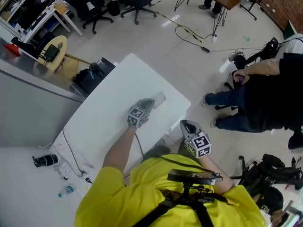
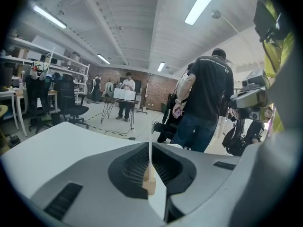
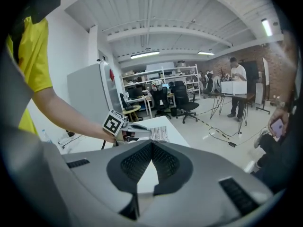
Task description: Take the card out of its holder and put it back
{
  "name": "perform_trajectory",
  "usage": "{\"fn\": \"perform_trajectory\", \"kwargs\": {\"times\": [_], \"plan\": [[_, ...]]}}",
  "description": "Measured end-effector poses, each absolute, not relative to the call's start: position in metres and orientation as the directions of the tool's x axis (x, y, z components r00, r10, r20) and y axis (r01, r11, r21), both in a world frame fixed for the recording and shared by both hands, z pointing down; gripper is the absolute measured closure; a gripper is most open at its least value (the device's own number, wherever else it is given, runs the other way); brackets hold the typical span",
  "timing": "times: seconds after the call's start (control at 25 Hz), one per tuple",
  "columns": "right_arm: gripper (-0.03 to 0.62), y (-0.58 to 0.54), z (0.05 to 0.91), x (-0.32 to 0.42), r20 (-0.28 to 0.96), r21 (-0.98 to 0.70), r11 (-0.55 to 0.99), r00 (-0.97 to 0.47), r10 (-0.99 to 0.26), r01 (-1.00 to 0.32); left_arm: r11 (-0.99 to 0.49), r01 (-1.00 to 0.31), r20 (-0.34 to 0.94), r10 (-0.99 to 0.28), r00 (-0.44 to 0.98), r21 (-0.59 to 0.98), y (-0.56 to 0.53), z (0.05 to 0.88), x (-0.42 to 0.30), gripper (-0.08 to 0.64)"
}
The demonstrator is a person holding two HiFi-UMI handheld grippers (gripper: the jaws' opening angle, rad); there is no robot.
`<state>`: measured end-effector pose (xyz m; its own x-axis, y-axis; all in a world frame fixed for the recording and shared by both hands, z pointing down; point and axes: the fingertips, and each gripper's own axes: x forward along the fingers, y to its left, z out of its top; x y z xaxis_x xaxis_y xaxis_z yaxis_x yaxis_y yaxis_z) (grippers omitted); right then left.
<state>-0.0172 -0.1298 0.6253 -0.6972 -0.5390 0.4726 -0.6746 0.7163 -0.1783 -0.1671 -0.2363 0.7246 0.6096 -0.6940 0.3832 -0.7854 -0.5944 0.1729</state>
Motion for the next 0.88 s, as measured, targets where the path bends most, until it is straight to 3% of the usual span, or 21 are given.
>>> {"fn": "perform_trajectory", "kwargs": {"times": [0.4,0.88], "plan": [[0.586,-0.139,0.625,-0.019,0.48,-0.179,0.699,-0.681,-0.552,-0.692,-0.514,-0.834,0.26,-0.793,0.552,0.201,-0.232,0.672,-0.18,0.549],[0.586,-0.151,0.63,-0.026,0.469,-0.203,0.688,-0.686,-0.557,-0.697,-0.416,-0.892,0.06,-0.9,0.431,0.178,-0.215,0.517,-0.227,0.549]]}}
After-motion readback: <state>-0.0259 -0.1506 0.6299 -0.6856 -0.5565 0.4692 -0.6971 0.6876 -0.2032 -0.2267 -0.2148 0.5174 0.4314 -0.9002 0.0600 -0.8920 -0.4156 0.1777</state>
